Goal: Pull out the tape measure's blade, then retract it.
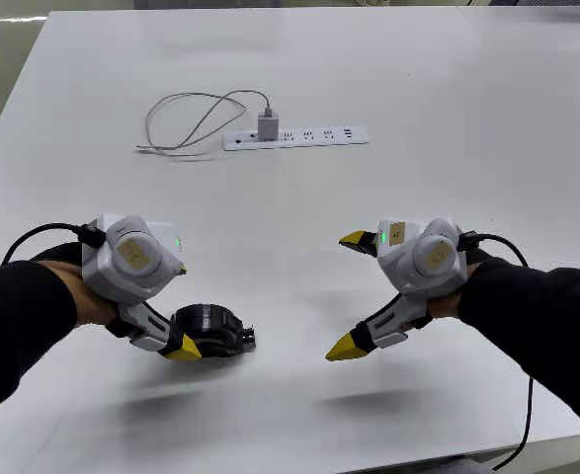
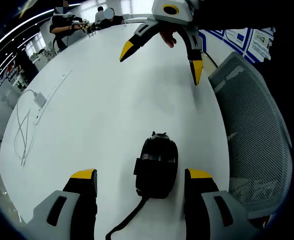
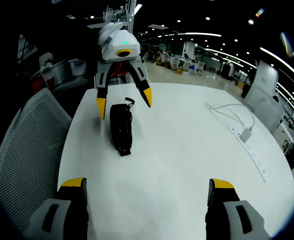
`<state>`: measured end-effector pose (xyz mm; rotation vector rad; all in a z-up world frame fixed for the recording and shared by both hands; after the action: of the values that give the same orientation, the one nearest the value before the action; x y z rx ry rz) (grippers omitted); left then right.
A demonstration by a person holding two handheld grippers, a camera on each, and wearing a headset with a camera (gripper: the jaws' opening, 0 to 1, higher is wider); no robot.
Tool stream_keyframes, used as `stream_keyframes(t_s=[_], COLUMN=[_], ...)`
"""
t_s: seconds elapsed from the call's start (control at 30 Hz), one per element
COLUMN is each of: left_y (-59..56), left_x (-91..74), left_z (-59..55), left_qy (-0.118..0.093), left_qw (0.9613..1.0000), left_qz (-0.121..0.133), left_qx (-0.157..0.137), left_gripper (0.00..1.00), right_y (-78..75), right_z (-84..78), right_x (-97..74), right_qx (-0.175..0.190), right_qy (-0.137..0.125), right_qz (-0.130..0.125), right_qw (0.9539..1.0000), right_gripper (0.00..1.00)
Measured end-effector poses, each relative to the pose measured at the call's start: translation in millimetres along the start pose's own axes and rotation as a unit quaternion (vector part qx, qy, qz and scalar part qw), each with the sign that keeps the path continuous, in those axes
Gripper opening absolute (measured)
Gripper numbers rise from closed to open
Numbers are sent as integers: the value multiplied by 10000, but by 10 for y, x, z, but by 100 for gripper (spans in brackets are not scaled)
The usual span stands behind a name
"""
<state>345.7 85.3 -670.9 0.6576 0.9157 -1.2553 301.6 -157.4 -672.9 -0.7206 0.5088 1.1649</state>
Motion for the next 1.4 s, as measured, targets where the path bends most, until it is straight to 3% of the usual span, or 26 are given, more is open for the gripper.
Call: stream_keyframes(t_s=[0.1,0.3,0.47,0.6,0.7,0.8,0.93,0.97,1.17,1.4], left_y=[-52,-52,-55,-64,-72,-111,-116,-107,-113,-118], left_x=[39,164,192,198,218,224,244,242,238,239], left_z=[7,-30,-15,12,11,-5,-18,-13,-14,-19], left_qy=[12,106,146,145,198,312,280,281,271,271], left_qw=[9999,9998,9996,9997,9995,9990,9982,9988,9991,9990], left_qz=[-40,-65,-26,-77,-58,-165,-41,-41,-17,-40], left_qx=[98,123,251,191,225,257,527,396,321,362], left_gripper=[62,56,51,42,41,32,31,31,31,30], right_y=[-5,11,41,57,59,59,70,72,69,57], right_z=[44,112,154,198,224,253,287,291,297,324], right_x=[65,225,337,409,445,479,532,545,595,675], right_qx=[13,20,-52,-108,-123,-144,-203,-210,-198,-174], right_qy=[-39,-86,-65,-58,-61,-72,-74,-69,-39,5], right_qz=[27,148,292,379,417,452,510,527,555,582], right_qw=[10000,9999,9995,9992,9990,9988,9985,9984,9983,9982], right_gripper=[99,99,99,99,99,99,99,99,99,99])
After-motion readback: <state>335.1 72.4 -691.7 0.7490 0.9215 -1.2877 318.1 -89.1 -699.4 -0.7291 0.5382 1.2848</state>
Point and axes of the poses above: the centre of the closed fingertips' face, and the gripper's own axes: x roughly forward along the fingers, y roughly to its left, z roughly out of its top, the point moved 9 cm from there along -x, roughly backward along the fingers, and after that the axes turned 14 degrees about -x, right-handed, at the moved point
